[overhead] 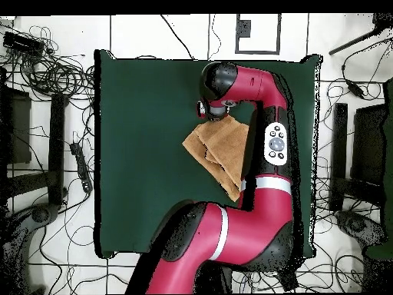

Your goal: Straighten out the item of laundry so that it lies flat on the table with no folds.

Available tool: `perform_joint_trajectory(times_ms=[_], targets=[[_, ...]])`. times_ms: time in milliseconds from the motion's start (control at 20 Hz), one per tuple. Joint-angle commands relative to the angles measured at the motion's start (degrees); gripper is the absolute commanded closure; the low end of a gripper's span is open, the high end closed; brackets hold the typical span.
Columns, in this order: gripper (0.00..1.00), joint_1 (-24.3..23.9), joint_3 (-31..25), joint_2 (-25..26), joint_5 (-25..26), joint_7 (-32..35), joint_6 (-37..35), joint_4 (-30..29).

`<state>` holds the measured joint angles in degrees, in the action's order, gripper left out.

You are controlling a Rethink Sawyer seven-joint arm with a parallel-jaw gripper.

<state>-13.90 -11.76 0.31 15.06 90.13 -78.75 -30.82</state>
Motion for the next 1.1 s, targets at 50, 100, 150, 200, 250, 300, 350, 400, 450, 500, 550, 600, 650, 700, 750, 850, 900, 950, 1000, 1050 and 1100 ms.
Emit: perform_joint_trajectory(times_ms=[50,100,150,200,250,300,350,400,450,500,550,600,650,700,750,850,900,950,1000,1050,1100], targets=[[1.00,1.0,-3.5,6.4,1.1,-6.3,-2.9,-2.6],[1.00,1.2,-3.5,6.6,1.2,-6.5,-4.5,-1.7],[1.00,1.3,-3.6,6.8,1.2,-6.8,-6.4,-0.5],[1.00,1.4,-3.9,7.0,1.3,-7.2,-8.1,0.8],[1.00,1.5,-4.2,7.1,1.2,-7.6,-9.2,1.7],[1.00,1.5,-4.5,7.2,1.3,-8.3,-10.1,2.6],[1.00,1.5,-4.9,7.3,1.3,-9.4,-10.8,3.5],[1.00,1.4,-5.4,7.5,1.2,-9.6,-11.7,4.5],[1.00,1.3,-5.7,7.6,0.8,-9.7,-11.7,4.8],[1.00,1.2,-6.1,7.6,0.5,-9.9,-11.7,5.1],[1.00,1.3,-6.1,7.7,0.6,-10.1,-11.6,5.5],[1.00,1.4,-6.1,7.9,0.8,-10.4,-11.9,6.0],[1.00,1.5,-6.1,8.0,0.7,-10.3,-12.1,6.2],[1.00,1.6,-6.1,8.2,0.6,-10.2,-12.3,6.4],[1.00,1.6,-6.1,8.3,0.5,-10.1,-12.8,6.6],[1.00,1.6,-6.2,8.5,0.1,-10.3,-13.8,7.1],[1.00,1.6,-6.3,8.7,0.0,-10.4,-14.6,7.7],[1.00,1.6,-6.4,8.9,-0.1,-10.3,-15.5,8.1],[1.00,1.7,-6.5,9.3,0.0,-10.3,-16.6,9.0],[1.00,1.7,-6.5,9.4,0.0,-10.4,-17.1,9.5],[1.00,1.8,-6.5,9.6,0.0,-10.4,-17.7,9.9]])
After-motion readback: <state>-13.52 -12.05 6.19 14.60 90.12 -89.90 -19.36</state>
